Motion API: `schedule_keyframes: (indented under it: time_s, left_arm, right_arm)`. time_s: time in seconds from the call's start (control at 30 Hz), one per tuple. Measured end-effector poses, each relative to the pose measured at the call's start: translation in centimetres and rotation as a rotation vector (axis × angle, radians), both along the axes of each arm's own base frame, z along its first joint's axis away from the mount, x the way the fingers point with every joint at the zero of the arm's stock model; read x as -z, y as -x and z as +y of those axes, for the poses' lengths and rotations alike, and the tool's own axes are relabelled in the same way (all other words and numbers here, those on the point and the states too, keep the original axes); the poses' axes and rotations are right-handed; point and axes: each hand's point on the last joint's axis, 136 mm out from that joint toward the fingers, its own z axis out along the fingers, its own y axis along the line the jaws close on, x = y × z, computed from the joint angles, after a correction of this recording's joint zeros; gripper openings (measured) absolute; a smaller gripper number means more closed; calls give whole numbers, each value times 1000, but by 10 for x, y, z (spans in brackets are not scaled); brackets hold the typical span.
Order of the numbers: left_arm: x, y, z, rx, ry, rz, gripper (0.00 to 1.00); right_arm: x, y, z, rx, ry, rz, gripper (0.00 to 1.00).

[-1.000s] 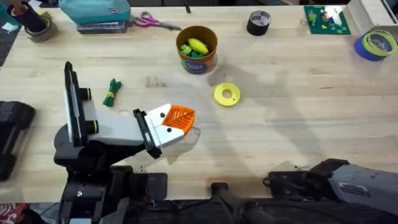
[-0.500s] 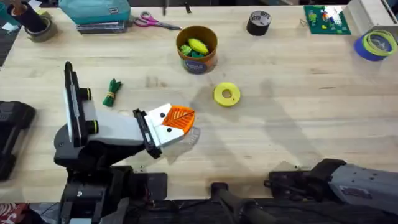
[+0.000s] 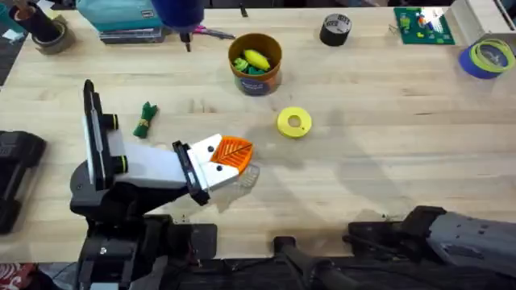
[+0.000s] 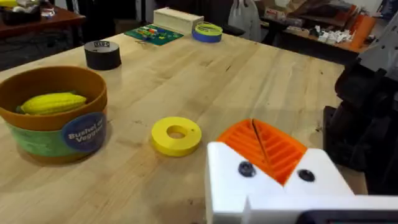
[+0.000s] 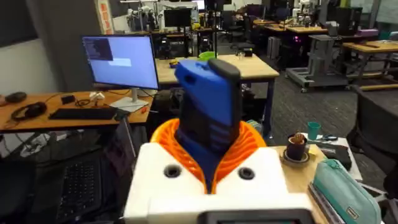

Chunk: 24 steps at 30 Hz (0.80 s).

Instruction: Pick up the gripper from the table and insert it into the empty holder that is missing its gripper. Then pick up a screw, insert it into the mounting hole, and use the screwdriver to tighten it. Finally, clean up the table by picking up the vegetable and placing it into the bucket.

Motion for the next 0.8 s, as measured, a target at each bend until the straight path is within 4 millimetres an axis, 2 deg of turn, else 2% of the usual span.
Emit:
schedule_keyframes:
  time_s: [0.57,0.7,0.73,0.8]
  left_arm:
    - [0,0,0,0,0,0,11]
    - [0,0,0,0,0,0,11]
    - [0,0,0,0,0,0,11]
    - [0,0,0,0,0,0,11]
  right_arm:
    - [2,22,2,-124,-2,-66,24]
    - [17,24,9,-145,8,-54,24]
    - [30,24,13,-156,25,-32,24]
    - [36,23,14,-157,24,-33,24]
